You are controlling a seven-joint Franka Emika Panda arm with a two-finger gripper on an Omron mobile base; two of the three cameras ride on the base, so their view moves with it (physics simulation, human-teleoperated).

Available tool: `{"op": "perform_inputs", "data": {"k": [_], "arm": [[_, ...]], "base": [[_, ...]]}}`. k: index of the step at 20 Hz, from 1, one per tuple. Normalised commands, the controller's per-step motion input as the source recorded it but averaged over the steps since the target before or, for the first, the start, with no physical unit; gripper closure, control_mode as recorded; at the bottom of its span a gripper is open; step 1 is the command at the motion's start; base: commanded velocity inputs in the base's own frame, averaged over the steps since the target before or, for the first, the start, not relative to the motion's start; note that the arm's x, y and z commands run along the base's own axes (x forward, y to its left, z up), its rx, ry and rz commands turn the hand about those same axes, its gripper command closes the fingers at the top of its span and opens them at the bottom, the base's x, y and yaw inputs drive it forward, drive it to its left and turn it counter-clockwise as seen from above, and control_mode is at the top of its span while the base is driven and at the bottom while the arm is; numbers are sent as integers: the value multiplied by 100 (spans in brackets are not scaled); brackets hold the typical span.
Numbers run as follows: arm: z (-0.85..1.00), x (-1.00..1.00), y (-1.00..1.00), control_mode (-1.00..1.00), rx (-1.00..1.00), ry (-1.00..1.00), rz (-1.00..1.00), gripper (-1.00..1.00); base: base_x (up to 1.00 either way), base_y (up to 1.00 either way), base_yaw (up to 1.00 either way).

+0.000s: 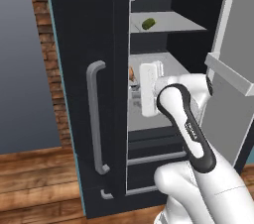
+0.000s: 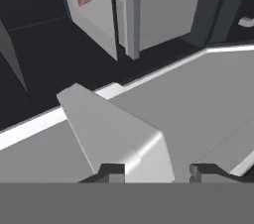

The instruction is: Gather the cucumber and corn from the fridge and place them on a tray on the dining counter. Then gather the chicken drumstick and steak from the fridge and place them on the other tray.

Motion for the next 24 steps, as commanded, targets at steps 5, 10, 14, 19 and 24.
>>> {"op": "perform_inputs", "data": {"k": [5, 10, 14, 19, 24], "arm": [[-25, -29, 96, -100, 2, 2, 0, -100], [-15, -2, 77, -100, 1, 6, 0, -100], [-13, 0, 54, -100, 0, 7, 0, -100], [-16, 0, 40, -100, 0, 8, 0, -100], [-3, 4, -19, -100, 0, 11, 0, -100]], "base": [[0, 0, 0], [0, 0, 0], [0, 0, 0], [0, 0, 0], [0, 0, 0]]}}
